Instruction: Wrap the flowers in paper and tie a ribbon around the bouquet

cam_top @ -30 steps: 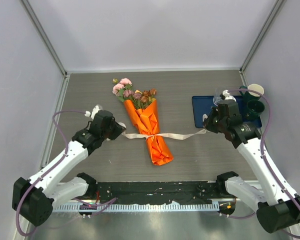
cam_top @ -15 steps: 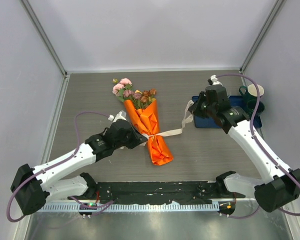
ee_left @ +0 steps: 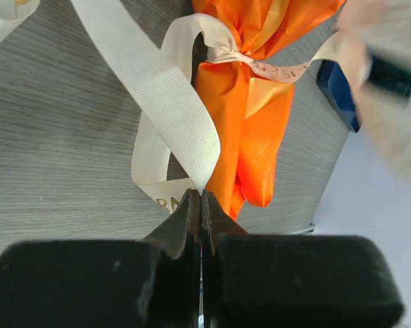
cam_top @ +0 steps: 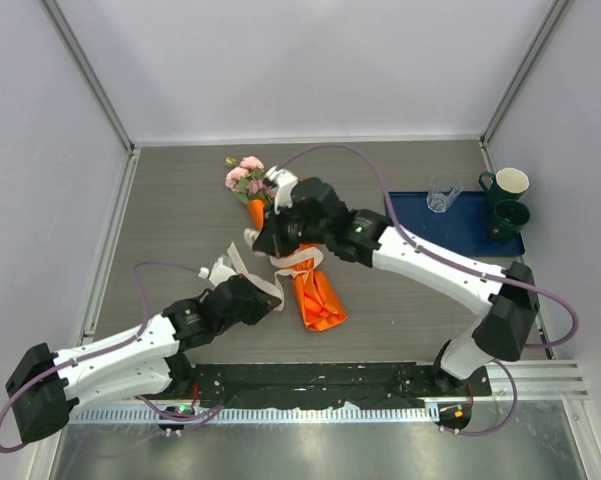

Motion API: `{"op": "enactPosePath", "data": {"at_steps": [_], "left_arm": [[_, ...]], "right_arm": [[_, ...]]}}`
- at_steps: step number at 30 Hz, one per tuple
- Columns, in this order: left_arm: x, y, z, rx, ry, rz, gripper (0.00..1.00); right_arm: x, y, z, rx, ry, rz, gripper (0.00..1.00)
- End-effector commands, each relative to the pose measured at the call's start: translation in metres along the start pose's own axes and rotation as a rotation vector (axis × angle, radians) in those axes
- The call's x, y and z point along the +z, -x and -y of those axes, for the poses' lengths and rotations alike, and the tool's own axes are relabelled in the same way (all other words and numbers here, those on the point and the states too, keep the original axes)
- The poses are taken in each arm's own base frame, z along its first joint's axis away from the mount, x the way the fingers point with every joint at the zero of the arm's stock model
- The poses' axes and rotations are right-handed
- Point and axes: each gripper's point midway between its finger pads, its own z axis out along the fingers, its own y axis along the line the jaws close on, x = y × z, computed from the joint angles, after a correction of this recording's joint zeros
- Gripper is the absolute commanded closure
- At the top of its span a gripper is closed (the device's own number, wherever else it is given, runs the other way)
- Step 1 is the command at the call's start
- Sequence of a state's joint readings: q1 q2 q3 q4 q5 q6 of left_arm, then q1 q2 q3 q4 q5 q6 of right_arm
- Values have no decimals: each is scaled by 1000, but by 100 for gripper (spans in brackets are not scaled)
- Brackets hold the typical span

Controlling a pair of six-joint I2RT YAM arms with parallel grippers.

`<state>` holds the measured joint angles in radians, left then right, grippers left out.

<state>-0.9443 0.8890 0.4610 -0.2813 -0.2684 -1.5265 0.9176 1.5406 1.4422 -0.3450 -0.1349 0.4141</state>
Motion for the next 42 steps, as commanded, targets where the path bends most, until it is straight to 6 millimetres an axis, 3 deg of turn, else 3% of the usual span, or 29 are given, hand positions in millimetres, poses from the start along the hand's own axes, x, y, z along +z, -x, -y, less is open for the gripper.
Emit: {"op": "enactPosePath", "data": {"at_steps": [1, 3, 5, 9, 13, 18, 19, 26, 28, 29, 30, 31, 32, 33, 34, 35, 36, 37, 38, 39, 40, 41, 42], "left_arm": [[-4, 6, 11, -52, -71, 92, 100], [-5, -3, 14, -29, -87, 97, 100], [-2, -9, 17, -13, -101, 92, 100], [0, -18, 30, 17, -146, 72, 100], [1, -22, 33, 33, -161, 63, 100], [0, -26, 30, 37, -189, 46, 100], [1, -25, 26, 40, -175, 51, 100], [3, -19, 38, 51, -178, 49, 100], [5, -24, 43, 55, -168, -1, 100], [8, -17, 48, 36, -166, -5, 100], [14, -17, 46, 36, -144, -25, 100], [14, -24, 48, 42, -143, -89, 100], [18, -14, 56, 25, -146, -86, 100], [20, -12, 56, 27, -132, -105, 100], [29, -7, 50, 45, -97, -114, 100], [27, -7, 62, 51, -112, -149, 100], [29, -6, 59, 63, -90, -168, 100], [34, -5, 57, 70, -71, -188, 100], [34, 0, 63, 73, -82, -211, 100], [36, 2, 62, 68, -73, -226, 100], [39, 9, 62, 53, -68, -229, 100], [42, 9, 63, 62, -72, -255, 100], [40, 4, 66, 61, -90, -306, 100]], "right_arm": [[10, -45, -32, -20, 229, -156, 92], [17, -68, -32, 1, 264, -250, 92], [22, -78, -33, 6, 280, -300, 90], [37, -112, -20, 34, 267, -423, 86], [47, -118, -5, 83, 223, -467, 83], [36, -110, 16, 161, 178, -478, 59], [33, -103, 31, 180, 145, -463, 54], [-5, -74, 62, 205, 11, -413, 13], [-16, -60, 86, 188, -144, -355, 7], [-35, -50, 90, 186, -207, -312, 7], [-45, -40, 110, 157, -332, -246, 6], [-56, -51, 120, 149, -387, -232, 6], [-73, -36, 113, 119, -381, -130, 6], [-85, -57, 140, 93, -507, -115, 6], [-92, -62, 144, 66, -529, -86, 6], [-95, -61, 142, 27, -532, -35, 6], [-103, -66, 125, -29, -489, -2, 6], [-102, -92, 126, -88, -491, -43, 6], [-99, -95, 114, -123, -453, -20, 8], [-95, -107, 86, -183, -372, -19, 8], [-97, -119, 78, -237, -335, -8, 9], [-93, -113, 59, -259, -276, 56, 10], [-90, -128, 34, -305, -195, 56, 10]]}}
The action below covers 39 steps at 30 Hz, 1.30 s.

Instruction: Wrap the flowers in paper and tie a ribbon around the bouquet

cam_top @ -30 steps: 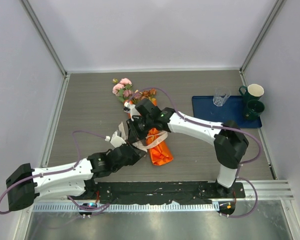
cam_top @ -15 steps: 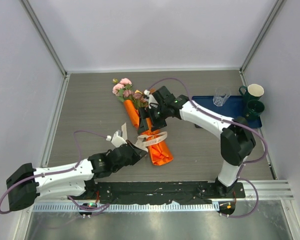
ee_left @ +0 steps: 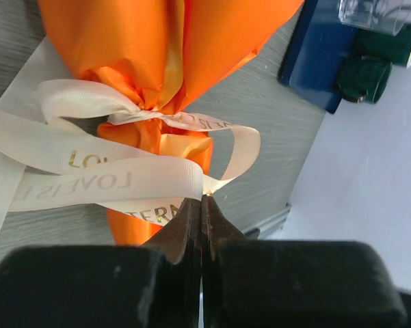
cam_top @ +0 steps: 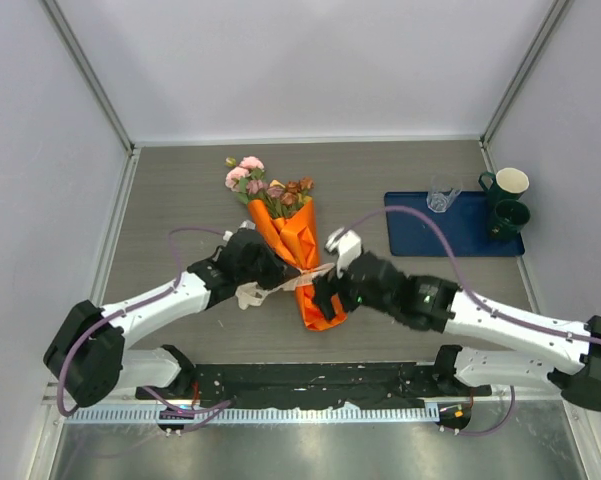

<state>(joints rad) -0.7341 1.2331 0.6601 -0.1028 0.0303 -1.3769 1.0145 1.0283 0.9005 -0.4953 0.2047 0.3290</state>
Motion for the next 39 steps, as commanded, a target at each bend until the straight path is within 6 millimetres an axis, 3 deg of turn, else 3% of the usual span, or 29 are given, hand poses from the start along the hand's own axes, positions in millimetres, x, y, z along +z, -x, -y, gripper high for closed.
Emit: {"op": "enactPosePath", "data": {"at_steps": [1, 3, 4, 6, 10, 11, 12, 14, 15, 19, 25, 34, 36, 37, 39], "left_arm": [[-4, -9, 12, 44, -49, -194, 100], [-2, -15, 12, 57, -57, -268, 100], [-2, -11, 11, 56, -56, -276, 100], [-5, -9, 3, 68, -36, -296, 100], [-12, -5, -6, 54, -47, -330, 100], [-13, -6, -7, 52, -53, -343, 100], [-12, -6, -8, 51, -54, -356, 100], [-12, -7, -9, 63, -59, -377, 100], [-13, -6, -12, 55, -51, -389, 100], [-11, 8, -22, 38, -62, -409, 100], [-14, 9, -33, 36, -55, -478, 100], [-16, 7, -36, 50, -74, -532, 100], [-16, 6, -40, 49, -68, -541, 100], [-15, 6, -40, 48, -67, -544, 100], [-15, 7, -42, 43, -67, -542, 100]], "right_arm": [[3, -1, -59, -185, 138, 171, 10], [7, 7, -89, -228, 223, 230, 11], [21, -6, -102, -285, 236, 201, 11], [34, 7, -120, -386, 251, 245, 19], [68, 0, -140, -528, 287, 314, 20], [73, 6, -150, -538, 315, 384, 22], [81, -6, -146, -590, 310, 392, 22], [85, 7, -148, -575, 289, 491, 22], [98, -2, -144, -614, 255, 478, 21], [121, -5, -143, -675, 219, 501, 22], [157, -18, -140, -762, 192, 512, 22], [182, -14, -120, -762, 89, 539, 28], [187, -19, -118, -768, 84, 529, 32], [188, -18, -116, -763, 80, 533, 47], [190, -20, -114, -761, 81, 530, 63]]}}
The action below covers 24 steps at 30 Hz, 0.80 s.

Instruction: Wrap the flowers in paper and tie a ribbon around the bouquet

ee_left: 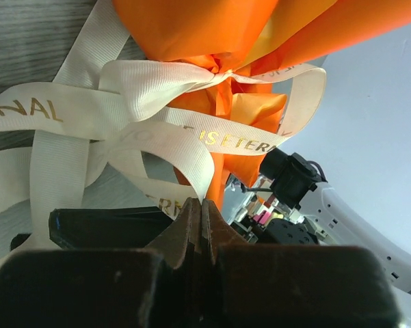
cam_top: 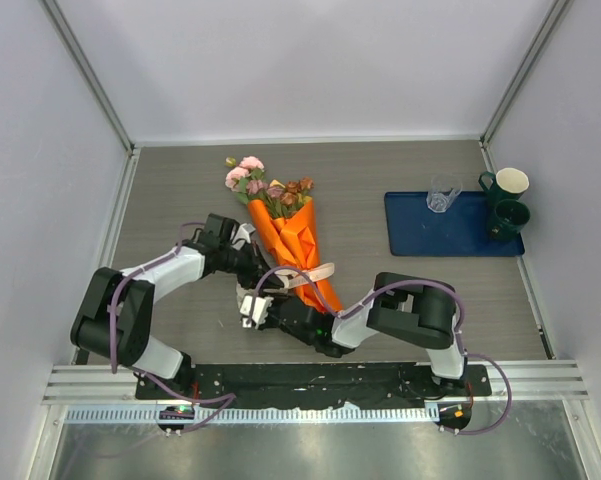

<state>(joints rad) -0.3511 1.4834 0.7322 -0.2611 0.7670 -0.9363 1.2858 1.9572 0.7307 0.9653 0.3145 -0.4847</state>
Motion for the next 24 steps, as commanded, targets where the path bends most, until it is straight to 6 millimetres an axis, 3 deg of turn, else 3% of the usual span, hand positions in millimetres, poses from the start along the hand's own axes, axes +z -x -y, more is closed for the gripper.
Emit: {"op": "enactPosePath", "data": {"at_steps": [1, 5, 10, 13, 16, 17, 18, 19, 20, 22, 24], "left_arm": [[-4, -2, 7, 15, -35, -39, 100], [-5, 2, 7, 8, -36, -32, 100], [-7, 9, 9, 3, -43, -19, 100], [-8, 13, 13, 6, -45, -7, 100], [-8, 17, 16, 9, -46, 3, 100], [-8, 18, 16, 4, -44, 3, 100], [-8, 17, 16, -5, -46, 3, 100], [-8, 18, 17, -3, -52, 6, 100], [-7, 19, 18, -6, -54, 8, 100], [-8, 21, 20, -9, -61, 19, 100], [-9, 23, 25, -14, -72, 29, 100]], "right_arm": [[9, 30, 24, 37, -97, 107, 70], [6, 35, 22, 55, -71, 114, 82], [-3, 58, 13, 128, 31, 145, 99], [-18, 81, 2, 196, 148, 195, 100], [-35, 92, -14, 315, 280, 193, 100], [-45, 108, -14, 387, 325, 217, 100], [-50, 113, -13, 431, 341, 210, 100], [-53, 105, -14, 473, 376, 151, 100], [-63, 124, -14, 583, 445, 158, 100], [-71, 115, -15, 707, 507, 49, 100], [-82, 121, -7, 852, 609, -2, 100]]}}
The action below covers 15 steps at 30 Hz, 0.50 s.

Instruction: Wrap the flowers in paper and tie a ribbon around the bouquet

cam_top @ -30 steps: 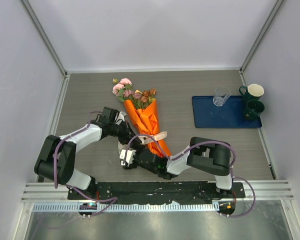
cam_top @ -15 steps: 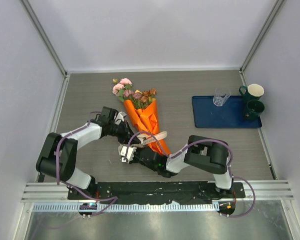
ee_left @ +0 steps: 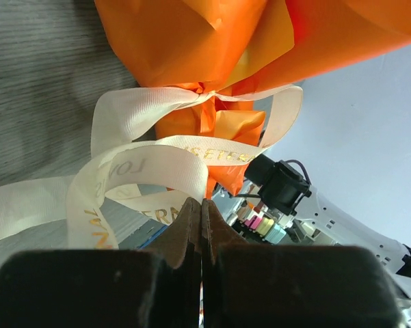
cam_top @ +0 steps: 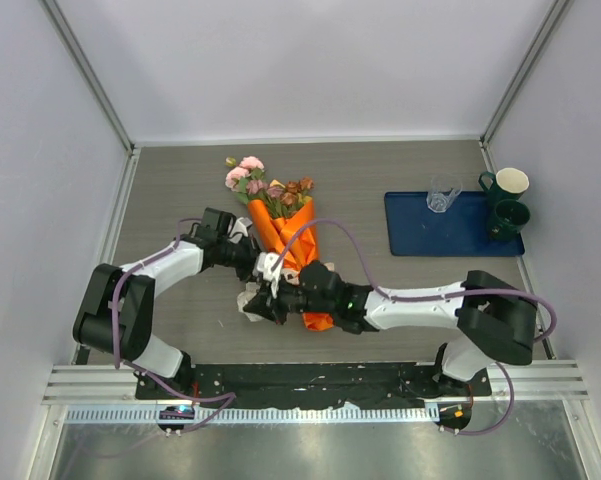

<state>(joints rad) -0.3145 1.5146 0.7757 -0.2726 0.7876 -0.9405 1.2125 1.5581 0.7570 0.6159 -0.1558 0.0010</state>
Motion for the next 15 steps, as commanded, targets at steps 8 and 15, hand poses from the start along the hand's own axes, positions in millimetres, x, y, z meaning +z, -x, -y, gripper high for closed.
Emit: {"op": "enactPosePath", "data": {"at_steps": [8, 15], "left_arm": [[-8, 22, 17, -30, -30, 160, 100], [-21, 44, 25, -67, -47, 333, 100]], "right_arm": [[-92, -8, 9, 501, -27, -291, 100], [-166, -11, 63, 498, -440, -305, 100]]}}
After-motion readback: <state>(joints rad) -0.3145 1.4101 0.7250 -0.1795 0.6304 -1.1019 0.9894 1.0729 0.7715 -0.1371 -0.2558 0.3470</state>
